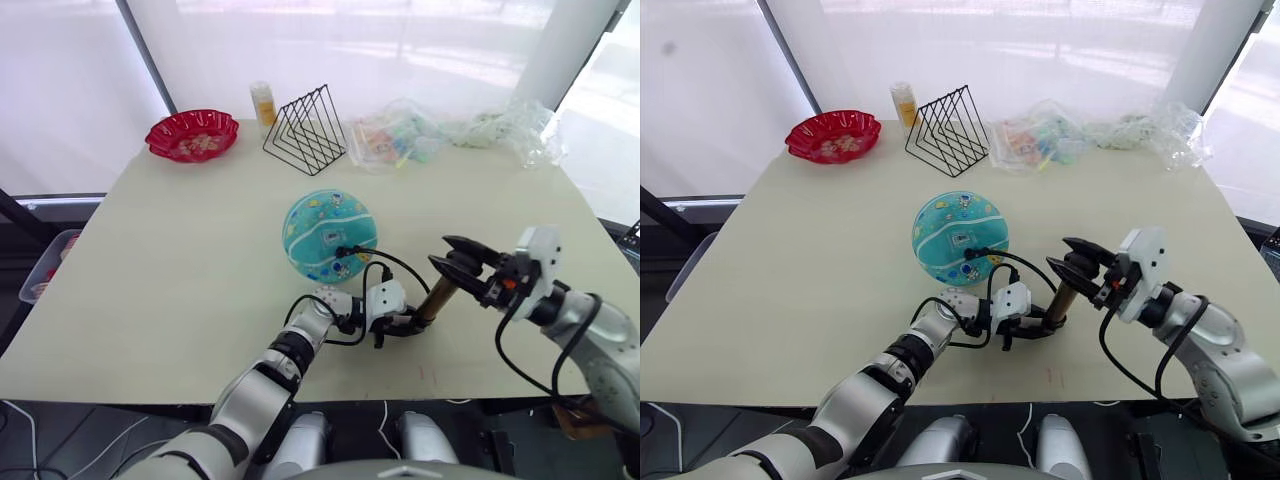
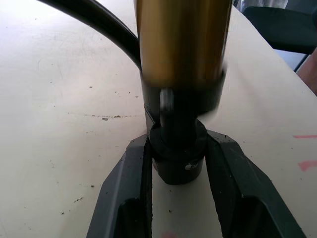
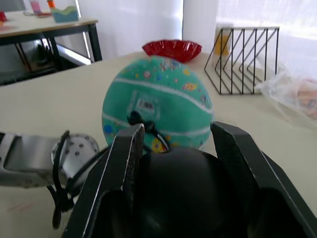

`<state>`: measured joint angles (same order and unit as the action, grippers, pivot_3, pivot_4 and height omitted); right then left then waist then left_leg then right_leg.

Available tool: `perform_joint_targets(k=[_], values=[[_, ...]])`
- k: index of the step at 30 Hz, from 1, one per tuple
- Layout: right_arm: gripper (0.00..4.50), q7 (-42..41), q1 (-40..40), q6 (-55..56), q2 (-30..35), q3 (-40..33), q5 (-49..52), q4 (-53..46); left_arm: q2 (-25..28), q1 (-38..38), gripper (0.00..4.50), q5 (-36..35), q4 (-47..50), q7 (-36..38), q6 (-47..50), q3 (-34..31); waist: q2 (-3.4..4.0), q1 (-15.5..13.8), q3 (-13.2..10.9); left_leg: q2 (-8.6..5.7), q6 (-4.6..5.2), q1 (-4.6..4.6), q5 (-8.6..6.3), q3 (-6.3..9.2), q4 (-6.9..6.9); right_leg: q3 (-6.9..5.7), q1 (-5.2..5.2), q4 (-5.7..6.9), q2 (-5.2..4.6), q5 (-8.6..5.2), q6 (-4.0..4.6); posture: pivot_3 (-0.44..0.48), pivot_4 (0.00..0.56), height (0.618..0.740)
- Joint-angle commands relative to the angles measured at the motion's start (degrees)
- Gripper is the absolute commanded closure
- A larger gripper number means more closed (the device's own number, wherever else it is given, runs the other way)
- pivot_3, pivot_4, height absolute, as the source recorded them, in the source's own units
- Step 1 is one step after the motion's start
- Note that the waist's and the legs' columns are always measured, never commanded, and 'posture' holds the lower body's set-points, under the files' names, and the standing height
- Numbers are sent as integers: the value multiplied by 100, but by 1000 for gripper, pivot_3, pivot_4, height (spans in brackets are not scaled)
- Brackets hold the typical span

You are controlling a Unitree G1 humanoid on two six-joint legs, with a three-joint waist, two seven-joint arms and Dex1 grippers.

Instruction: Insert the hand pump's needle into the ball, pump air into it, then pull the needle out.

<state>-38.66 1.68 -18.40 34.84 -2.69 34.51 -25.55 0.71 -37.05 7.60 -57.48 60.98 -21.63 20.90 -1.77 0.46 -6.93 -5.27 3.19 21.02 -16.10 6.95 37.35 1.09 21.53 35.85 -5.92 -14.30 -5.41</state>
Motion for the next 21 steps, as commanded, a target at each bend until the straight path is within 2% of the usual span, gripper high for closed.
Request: perform_joint_targets(k=[1, 9, 14, 16, 21], values=[[2847, -83, 176, -129, -43, 104, -202, 315, 105, 252, 3465, 385, -425, 136, 295, 334, 1, -7, 1, 0, 0, 0, 0, 0, 0, 0, 0, 0, 0, 0, 0, 0, 150, 740], [2847, -21, -490, -738, 327, -821, 821, -469, 96, 272, 3465, 386, -426, 135, 316, 329, 44, -89, -31, 0, 0, 10, 0, 6, 0, -3, 7, 0, 0, 0, 1, 0, 150, 740], [2847, 152, -1398, -1455, 1109, -1813, 1877, -713, 91, 263, 3465, 387, -453, 141, 303, 339, 82, -130, -68, -7, -4, 62, 4, 6, 13, -4, 46, 1, -7, 3, 1, 0, 150, 740], [2847, 207, -1651, -1609, 1323, -2063, 2105, -679, 87, 248, 3465, 386, -466, 142, 299, 344, 82, -137, -69, -7, -32, 81, 20, 17, 15, -14, 62, 3, -6, 5, 5, 0, 150, 740], [2847, 389, -2213, -1913, 1716, -2435, 2588, -639, 89, 252, 3465, 391, -463, 151, 293, 348, 81, -135, -71, -9, -28, 92, 18, 16, 15, -14, 70, 3, -12, 6, 5, 0, 150, 740]])
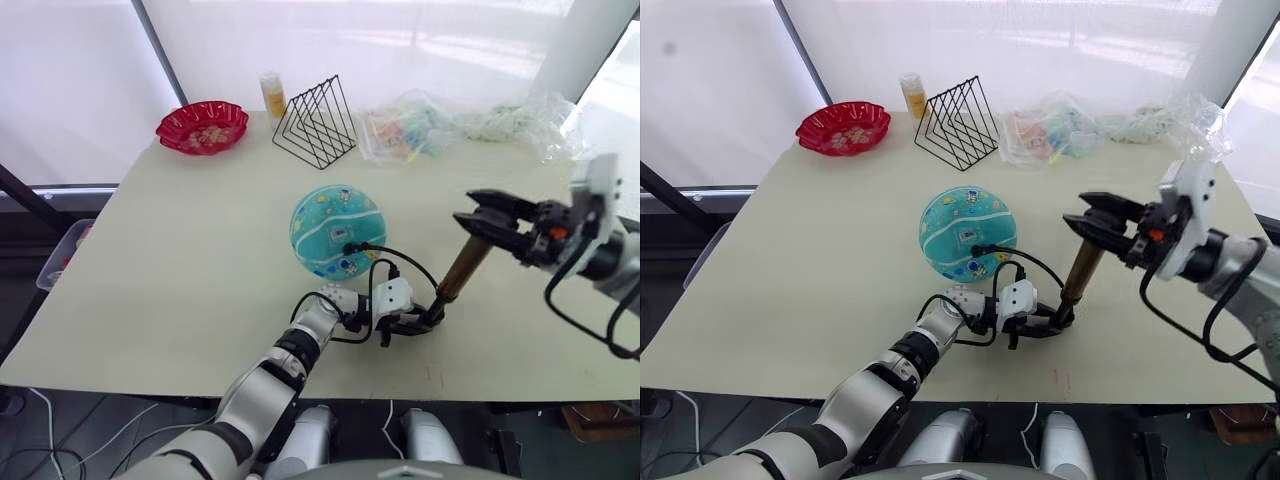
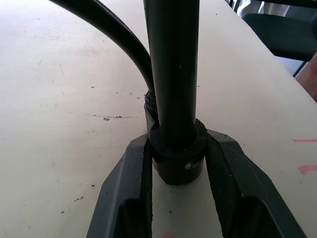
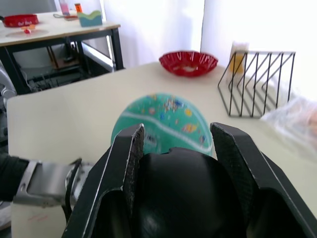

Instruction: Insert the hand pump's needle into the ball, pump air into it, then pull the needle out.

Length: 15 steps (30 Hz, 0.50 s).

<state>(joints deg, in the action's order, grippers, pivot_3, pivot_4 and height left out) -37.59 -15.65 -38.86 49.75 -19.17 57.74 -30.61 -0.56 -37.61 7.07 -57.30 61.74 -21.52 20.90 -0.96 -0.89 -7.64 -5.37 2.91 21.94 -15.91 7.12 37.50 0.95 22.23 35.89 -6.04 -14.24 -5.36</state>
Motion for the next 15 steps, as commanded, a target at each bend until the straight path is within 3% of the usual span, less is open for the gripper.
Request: perform_joint_targets(k=[1, 7, 11, 15], values=[[2847, 325, -589, 81, 292, -840, 367, -126, 216, 311, 3465, 445, -479, 77, 282, 351, 0, -1, -1, 0, 4, 0, -2, 0, 0, 0, 0, 0, 0, 0, 0, 0, 150, 740], [2847, 653, -799, -83, 326, -913, 735, -214, 224, 340, 3465, 450, -465, 86, 265, 360, -1, -2, -3, 0, 3, 7, -1, 3, 0, -3, 7, 0, -2, 0, 1, 0, 150, 740], [2847, 405, 15, -6, 215, -401, 49, -465, 220, 349, 3465, 449, -463, 88, 258, 362, -12, -8, 4, 0, -9, 11, 5, 5, -2, -4, 12, 0, -2, 0, 1, 0, 150, 740], [2877, 164, 1092, 696, -203, 707, -1299, -160, 210, 360, 3465, 449, -470, 58, 256, 366, -38, 6, 28, 0, -3, -4, 2, 2, -2, -1, 3, 0, 0, 0, 1, 0, 150, 740]])
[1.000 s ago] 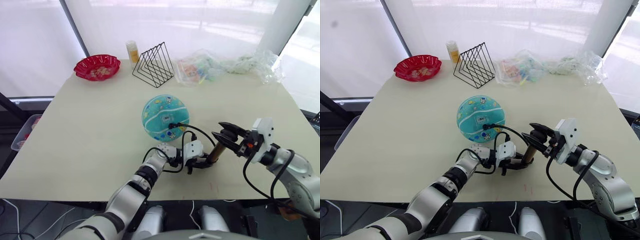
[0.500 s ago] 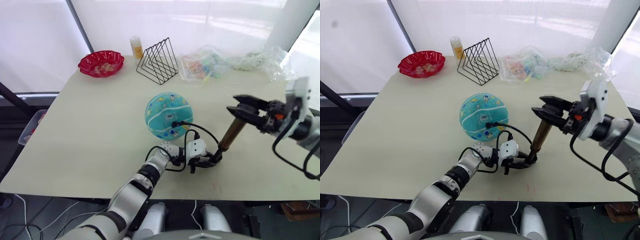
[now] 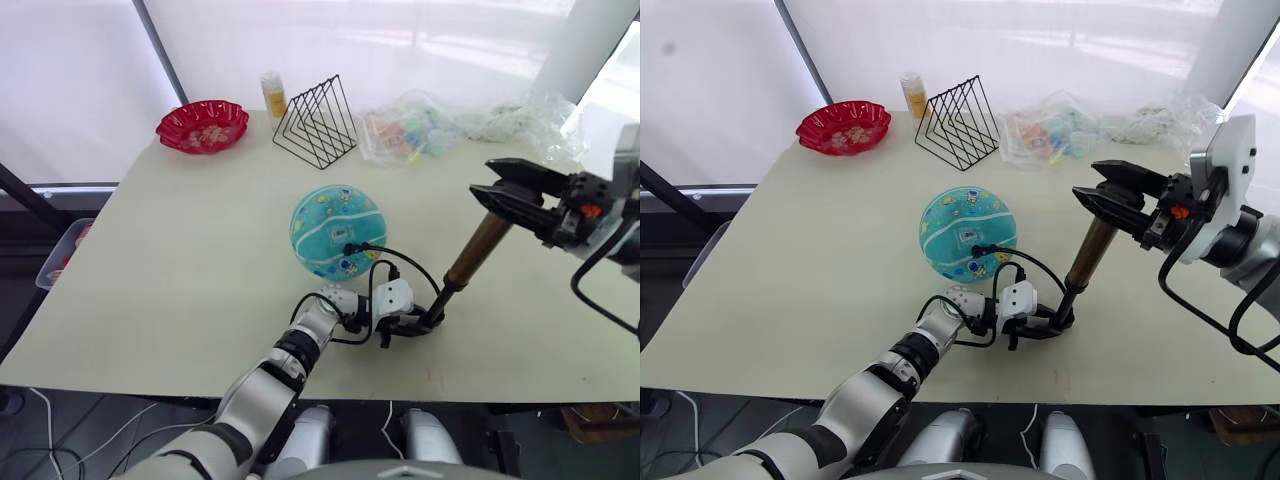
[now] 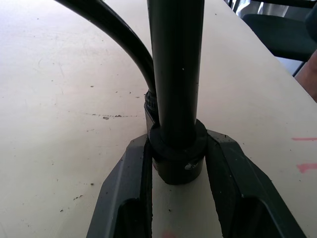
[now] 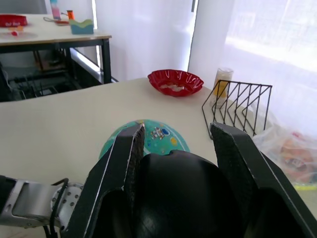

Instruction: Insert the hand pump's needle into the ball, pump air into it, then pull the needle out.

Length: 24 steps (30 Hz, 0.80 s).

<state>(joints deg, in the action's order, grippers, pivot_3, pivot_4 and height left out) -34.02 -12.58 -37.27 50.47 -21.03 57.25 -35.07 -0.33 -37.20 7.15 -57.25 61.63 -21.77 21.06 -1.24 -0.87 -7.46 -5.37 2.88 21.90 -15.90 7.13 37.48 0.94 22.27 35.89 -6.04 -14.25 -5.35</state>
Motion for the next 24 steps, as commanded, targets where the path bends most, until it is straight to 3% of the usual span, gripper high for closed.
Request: perform_joint_targets(k=[1, 6, 11, 15, 19, 24], values=[[2877, -217, 921, 684, -420, 1084, -1436, 433, 181, 320, 3465, 443, -480, 56, 281, 352, -39, 5, 43, 0, 9, -12, -5, 0, 0, 0, -10, 0, 0, 0, 0, 0, 150, 740], [2878, -440, 1482, 1620, -925, 1933, -2589, 1220, 163, 325, 3465, 471, -487, -21, 273, 353, -65, 13, 76, 6, 11, -67, -7, 7, -4, -4, -65, 1, 13, -2, -1, 0, 150, 740], [2879, -463, 1618, 2047, -1372, 2040, -2832, 1452, 166, 373, 3465, 461, -471, -22, 299, 337, -75, 12, 97, 8, 10, -108, -7, 23, -19, -7, -93, 1, 23, -7, 6, 0, 150, 740], [2883, -463, 1211, 1789, -1275, 1432, -2258, 946, 174, 399, 3465, 462, -458, -2, 280, 344, -62, 6, 94, 7, 9, -106, -7, 23, -19, -5, -92, 1, 23, -7, 6, 0, 150, 740], [2883, -372, 548, 1181, -827, 646, -1372, 506, 188, 415, 3465, 468, -457, 20, 245, 370, 6, 2, 34, 2, 9, -91, -6, 24, -13, -5, -85, 1, 16, -6, 6, 0, 150, 740], [2883, -300, -210, 473, -158, -132, -442, 398, 199, 426, 3465, 452, -447, 48, 236, 392, 26, 0, 22, 0, 6, -33, -4, 33, -10, -14, -41, 1, 13, -4, 8, 0, 150, 740]])
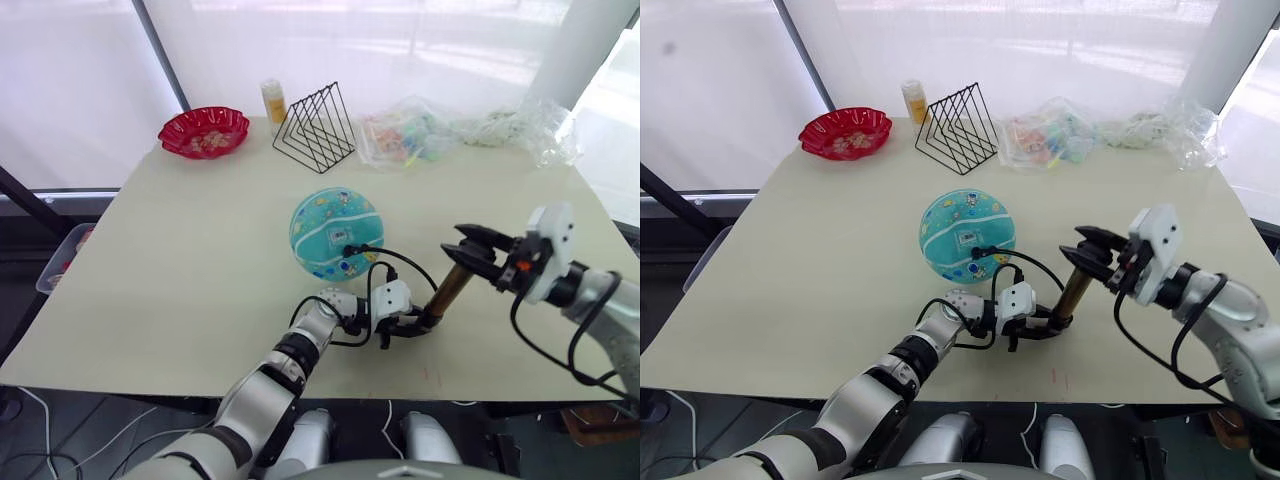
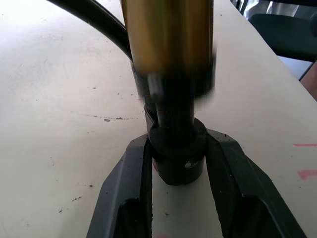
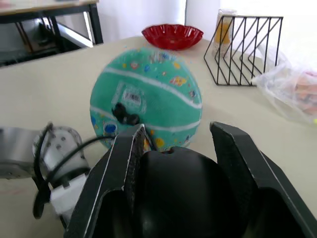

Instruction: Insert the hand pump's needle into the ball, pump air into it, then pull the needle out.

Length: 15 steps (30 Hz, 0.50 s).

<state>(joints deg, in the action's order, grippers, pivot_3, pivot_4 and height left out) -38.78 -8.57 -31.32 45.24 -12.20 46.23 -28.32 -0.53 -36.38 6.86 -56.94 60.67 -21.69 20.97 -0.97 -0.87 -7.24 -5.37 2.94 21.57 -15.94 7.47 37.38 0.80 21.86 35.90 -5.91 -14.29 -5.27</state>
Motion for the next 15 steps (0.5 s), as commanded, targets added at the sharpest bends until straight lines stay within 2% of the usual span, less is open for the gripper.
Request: perform_joint_targets(k=[1, 5, 8, 12, 15], values=[[2883, 198, -808, -287, 552, -1220, 899, -258, 220, 349, 3465, 480, -477, 154, 222, 407, 4, 0, -4, -1, -8, 17, 5, 4, 6, -5, 15, 0, 0, 1, 1, 0, 150, 740], [2883, 360, -1466, -711, 1049, -1663, 1531, -149, 221, 372, 3465, 478, -471, 188, 195, 426, 12, 0, -22, -12, -14, 34, 9, 8, 8, -8, 26, -2, -12, 2, 0, 0, 150, 740], [2885, 534, -1786, -884, 1149, -1738, 1811, -78, 215, 384, 3465, 478, -469, 189, 175, 431, 8, -4, -35, -14, -1, 39, 1, 10, 8, -13, 29, -2, -18, 1, 0, 0, 150, 740], [2899, 299, -1132, -969, 1143, -1385, 1240, -245, 194, 415, 3465, 473, -443, 198, 155, 440, 6, -10, -34, -15, -22, 59, 14, 7, 8, -8, 53, 0, -19, 2, 0, 0, 150, 740], [2899, 210, -516, -788, 935, -874, 713, -337, 181, 452, 3465, 457, -404, 208, 137, 448, -33, -11, -5, -15, -25, 56, 16, 7, 7, -9, 53, 0, -18, 2, 0, 0, 150, 740]])
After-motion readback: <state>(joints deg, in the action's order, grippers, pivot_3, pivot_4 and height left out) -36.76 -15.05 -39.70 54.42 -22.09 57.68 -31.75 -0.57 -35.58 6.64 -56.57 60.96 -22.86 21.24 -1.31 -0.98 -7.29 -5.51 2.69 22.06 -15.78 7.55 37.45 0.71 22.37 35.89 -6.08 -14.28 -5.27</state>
